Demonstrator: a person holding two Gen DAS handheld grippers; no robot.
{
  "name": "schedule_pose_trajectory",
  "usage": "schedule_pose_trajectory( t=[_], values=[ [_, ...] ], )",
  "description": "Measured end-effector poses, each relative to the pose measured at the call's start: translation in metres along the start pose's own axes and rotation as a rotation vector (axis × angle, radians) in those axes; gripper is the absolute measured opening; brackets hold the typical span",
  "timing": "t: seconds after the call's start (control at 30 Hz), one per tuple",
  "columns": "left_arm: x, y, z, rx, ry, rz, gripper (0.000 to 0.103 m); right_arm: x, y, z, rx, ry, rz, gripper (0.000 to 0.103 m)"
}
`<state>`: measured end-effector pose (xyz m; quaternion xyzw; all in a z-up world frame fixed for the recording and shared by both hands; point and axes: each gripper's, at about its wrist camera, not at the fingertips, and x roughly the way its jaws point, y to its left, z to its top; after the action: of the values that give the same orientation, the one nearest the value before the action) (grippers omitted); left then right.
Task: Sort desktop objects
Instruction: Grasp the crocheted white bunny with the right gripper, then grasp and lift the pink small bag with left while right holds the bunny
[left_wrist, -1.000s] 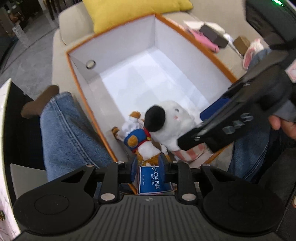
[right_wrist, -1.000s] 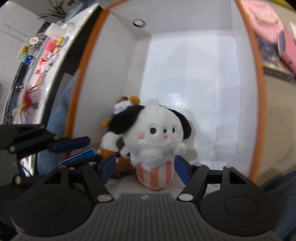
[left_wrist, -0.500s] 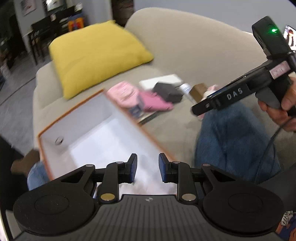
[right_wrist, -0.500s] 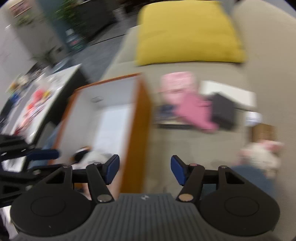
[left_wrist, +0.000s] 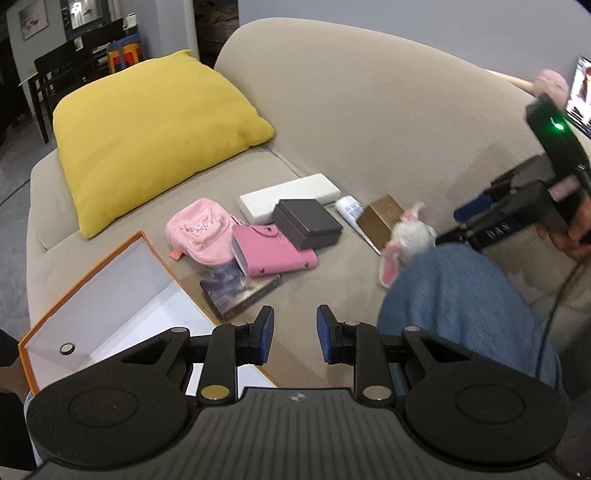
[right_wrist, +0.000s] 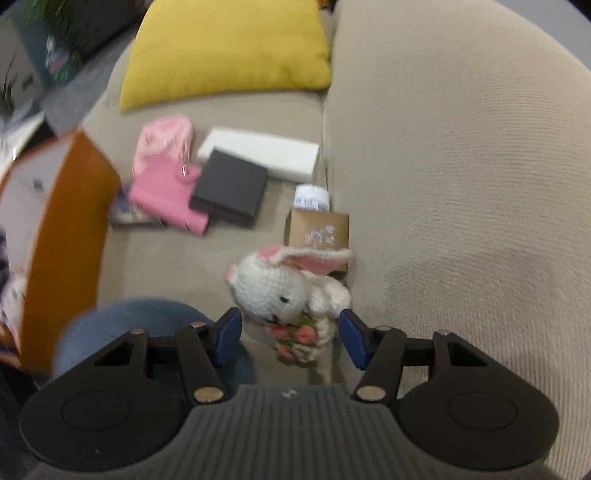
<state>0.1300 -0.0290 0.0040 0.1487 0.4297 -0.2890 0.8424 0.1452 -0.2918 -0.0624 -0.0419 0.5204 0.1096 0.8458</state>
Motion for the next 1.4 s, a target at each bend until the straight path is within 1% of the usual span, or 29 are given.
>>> schedule_pose_trajectory(
  t=[0.07,0.1,0.17,0.2,0.23,0.3,0.37,0.4,0.47,0.5,0.6,0.7,0.77,0.83,0.87,0.93,1.07,1.13,1.17,1.2,1.27,1.33,1.4],
  values=[
    [0.009,0.006,0.005,-0.017,0.009,-0.004,0.034,0.003,-0.004,0.005,-0.037,0.006,0.041,0.063],
    [0.014,0.009,0.008,-0.025,0.013,-0.004,0.035,0.006,-0.004,0.007,-0.054,0.012,0.045,0.066],
    [0.022,0.014,0.013,-0.040,0.022,-0.001,0.035,0.014,-0.011,0.010,-0.059,0.050,0.039,0.068],
    [0.026,0.016,0.015,-0.044,0.027,-0.003,0.035,0.018,-0.014,0.010,-0.063,0.069,0.037,0.067],
    [0.029,0.018,0.017,-0.047,0.032,-0.005,0.035,0.022,-0.015,0.009,-0.069,0.082,0.047,0.063],
    [0.036,0.020,0.021,-0.048,0.042,-0.008,0.035,0.029,-0.017,0.011,-0.078,0.107,0.087,0.061],
    [0.040,0.022,0.025,-0.043,0.049,-0.008,0.035,0.029,-0.020,0.014,-0.094,0.107,0.138,0.060],
    [0.043,0.022,0.026,-0.042,0.052,-0.004,0.035,0.031,-0.021,0.016,-0.112,0.094,0.143,0.060],
    [0.049,0.023,0.029,-0.039,0.060,0.005,0.035,0.042,-0.022,0.021,-0.114,0.108,0.150,0.056],
    [0.051,0.024,0.031,-0.042,0.062,0.018,0.035,0.047,-0.023,0.024,-0.101,0.103,0.168,0.056],
    [0.059,0.029,0.034,-0.046,0.067,0.026,0.035,0.054,-0.020,0.030,-0.083,0.076,0.176,0.050],
    [0.067,0.033,0.040,-0.054,0.074,0.038,0.035,0.066,-0.017,0.037,-0.048,0.052,0.159,0.053],
    [0.069,0.034,0.043,-0.048,0.066,0.043,0.035,0.076,-0.012,0.043,-0.029,0.053,0.162,0.052],
    [0.070,0.035,0.046,-0.038,0.055,0.049,0.035,0.081,-0.007,0.047,-0.019,0.048,0.135,0.046],
    [0.070,0.036,0.047,-0.035,0.053,0.053,0.035,0.080,-0.004,0.051,-0.008,0.046,0.127,0.044],
    [0.073,0.043,0.050,-0.039,0.051,0.073,0.035,0.068,-0.003,0.059,0.014,0.005,0.129,0.042],
    [0.087,0.064,0.063,-0.076,0.052,0.110,0.036,0.042,0.002,0.080,0.032,-0.107,0.185,0.042],
    [0.097,0.073,0.072,-0.085,0.061,0.108,0.041,0.040,0.008,0.093,0.025,-0.140,0.198,0.042],
    [0.102,0.076,0.076,-0.074,0.068,0.106,0.046,0.043,0.009,0.101,0.031,-0.147,0.209,0.042],
    [0.108,0.076,0.079,-0.043,0.075,0.112,0.046,0.047,0.010,0.107,0.039,-0.145,0.219,0.042],
    [0.120,0.068,0.082,0.096,0.111,0.131,0.046,0.057,0.009,0.119,0.056,-0.136,0.221,0.043],
    [0.131,0.061,0.082,0.239,0.141,0.113,0.046,0.067,0.006,0.127,0.074,-0.129,0.198,0.043],
    [0.145,0.059,0.083,0.333,0.199,0.102,0.046,0.075,0.001,0.133,0.084,-0.130,0.190,0.043]
  ],
)
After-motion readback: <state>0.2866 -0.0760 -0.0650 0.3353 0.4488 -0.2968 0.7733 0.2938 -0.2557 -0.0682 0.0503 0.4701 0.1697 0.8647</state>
